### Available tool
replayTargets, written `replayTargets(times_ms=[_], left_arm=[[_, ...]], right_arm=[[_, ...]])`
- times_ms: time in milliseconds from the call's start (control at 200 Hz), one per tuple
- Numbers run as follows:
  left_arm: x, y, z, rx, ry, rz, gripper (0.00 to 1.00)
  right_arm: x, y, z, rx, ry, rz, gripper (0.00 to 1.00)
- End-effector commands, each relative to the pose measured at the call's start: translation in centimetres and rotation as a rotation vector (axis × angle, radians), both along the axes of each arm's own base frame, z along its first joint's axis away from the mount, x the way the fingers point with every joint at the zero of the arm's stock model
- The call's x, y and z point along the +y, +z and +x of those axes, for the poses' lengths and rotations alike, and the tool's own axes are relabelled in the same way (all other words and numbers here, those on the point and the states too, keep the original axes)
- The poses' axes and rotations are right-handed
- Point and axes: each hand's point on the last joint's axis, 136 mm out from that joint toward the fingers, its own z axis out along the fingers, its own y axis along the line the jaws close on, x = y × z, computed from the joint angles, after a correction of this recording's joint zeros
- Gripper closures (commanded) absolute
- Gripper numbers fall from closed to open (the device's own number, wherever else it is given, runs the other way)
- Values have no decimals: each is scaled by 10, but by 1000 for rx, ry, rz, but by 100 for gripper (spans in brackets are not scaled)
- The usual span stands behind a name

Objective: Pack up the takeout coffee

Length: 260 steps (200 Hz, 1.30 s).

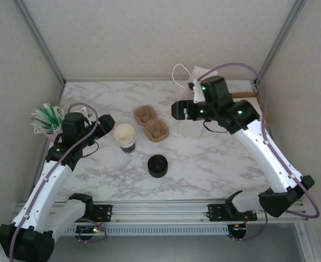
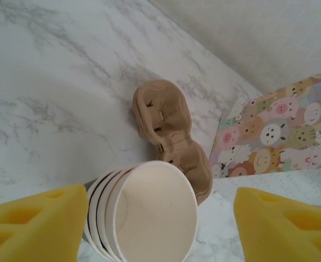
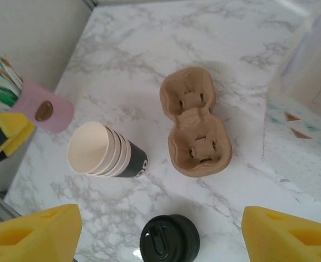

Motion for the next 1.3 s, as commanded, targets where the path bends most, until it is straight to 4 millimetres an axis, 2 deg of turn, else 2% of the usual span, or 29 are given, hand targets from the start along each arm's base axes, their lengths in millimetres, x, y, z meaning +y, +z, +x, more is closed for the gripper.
replayTargets(times_ms=[0, 120, 275, 411, 501, 811, 1116, 1297], left_arm=[[-5, -16, -5, 84, -30, 65, 41], [-11, -25, -9, 146, -49, 143, 46], [0, -25, -13, 200, -12, 272, 50], [5, -26, -17, 253, -13, 357, 56], [0, -28, -17, 281, -35, 405, 60], [-25, -41, -6, 365, -129, 482, 61], [-28, -56, 2, 417, -143, 519, 71], [-23, -59, 1, 428, -131, 548, 71]], right_arm=[[7, -13, 1, -15, 14, -113, 23], [12, -40, 1, 28, 19, -181, 24], [12, -70, -3, 75, 28, -238, 24], [7, -88, -7, 98, 28, -266, 25], [5, -98, -9, 101, 32, -273, 25], [0, -140, -17, 151, 20, -286, 24], [-1, -151, -21, 168, 20, -275, 24], [0, -153, -22, 173, 25, -270, 24]])
